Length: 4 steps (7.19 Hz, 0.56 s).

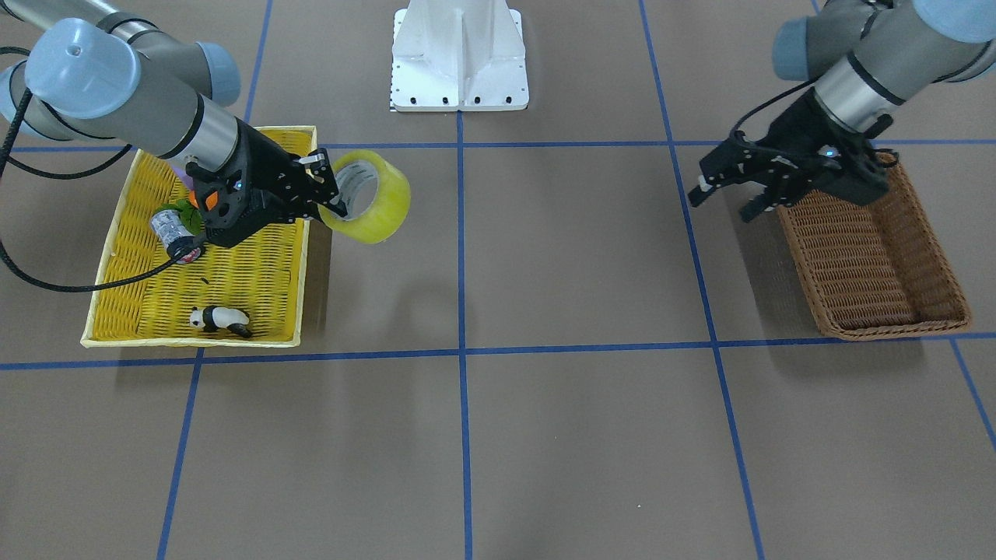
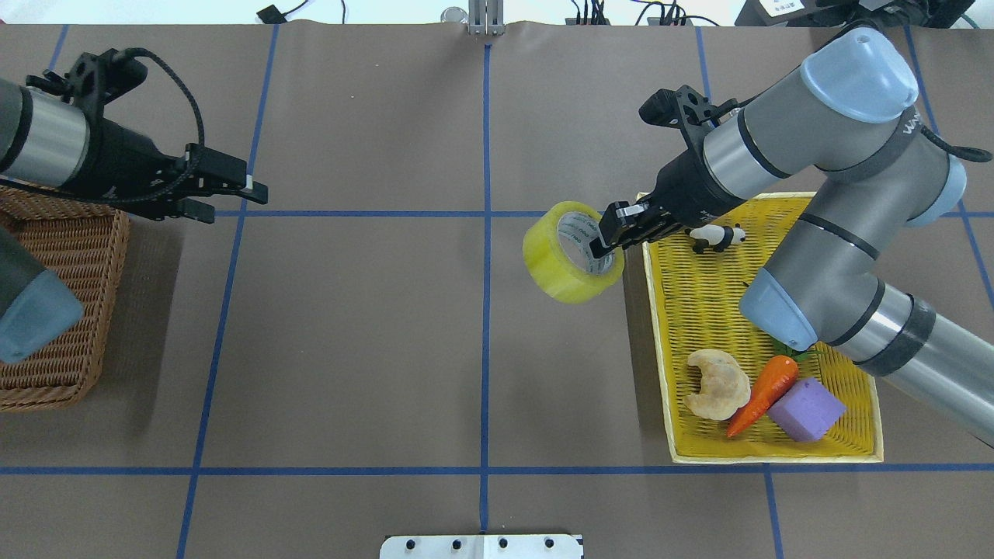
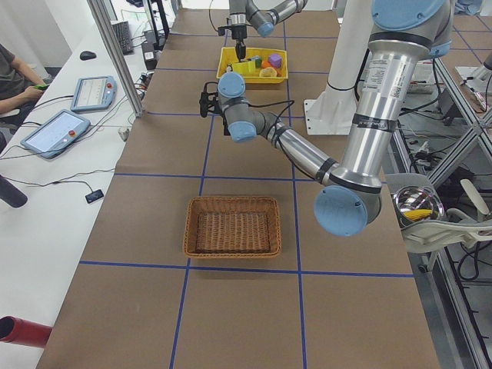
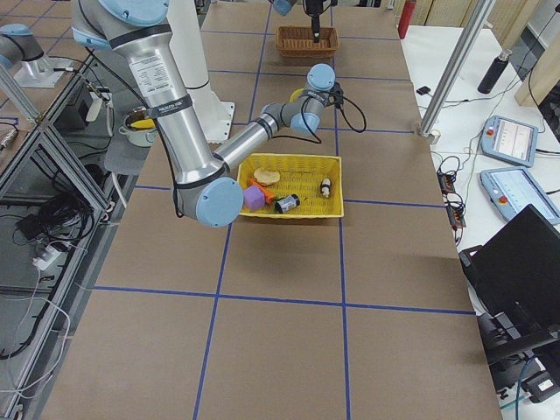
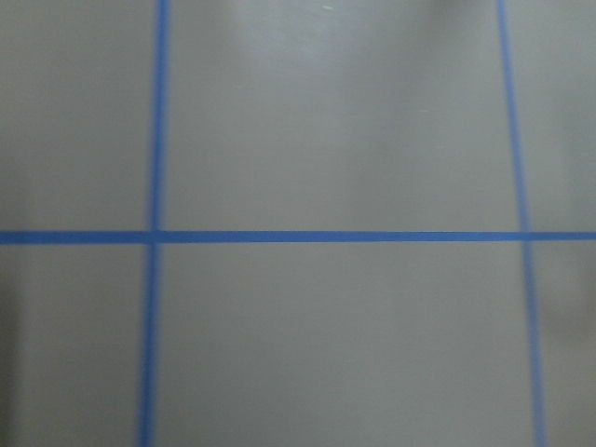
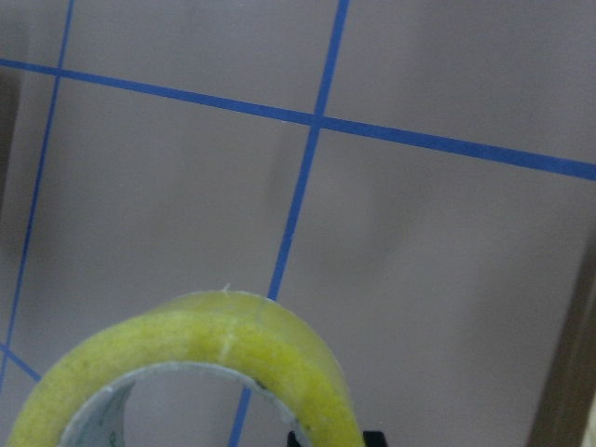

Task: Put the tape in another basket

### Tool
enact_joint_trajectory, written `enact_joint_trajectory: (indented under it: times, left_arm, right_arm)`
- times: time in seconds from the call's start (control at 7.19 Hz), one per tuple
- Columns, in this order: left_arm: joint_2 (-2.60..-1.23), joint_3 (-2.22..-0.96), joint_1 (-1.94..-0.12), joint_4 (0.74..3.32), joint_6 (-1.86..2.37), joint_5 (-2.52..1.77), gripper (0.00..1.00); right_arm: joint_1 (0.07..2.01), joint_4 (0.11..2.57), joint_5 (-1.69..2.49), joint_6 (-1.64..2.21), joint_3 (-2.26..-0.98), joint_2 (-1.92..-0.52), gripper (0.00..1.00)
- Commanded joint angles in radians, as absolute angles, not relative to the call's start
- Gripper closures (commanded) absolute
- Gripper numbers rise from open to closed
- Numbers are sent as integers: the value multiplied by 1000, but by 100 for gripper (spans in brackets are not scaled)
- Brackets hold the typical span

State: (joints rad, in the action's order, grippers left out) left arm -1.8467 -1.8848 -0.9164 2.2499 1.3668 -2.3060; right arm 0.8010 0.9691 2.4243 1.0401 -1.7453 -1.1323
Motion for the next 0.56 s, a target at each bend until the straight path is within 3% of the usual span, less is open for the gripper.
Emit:
enact_joint_trajectory:
  times: [0.0,0.42]
  left_arm:
    - [-1917,-1862,-882,2377,1567,-2304,2]
    - [-1927,-1727,-847,2650,1610,-2303,2]
  right_arm:
    - [781,853,2424,1123,-1740,-1117,100]
    - [721,427,2300,1431,-1633,-1115,100]
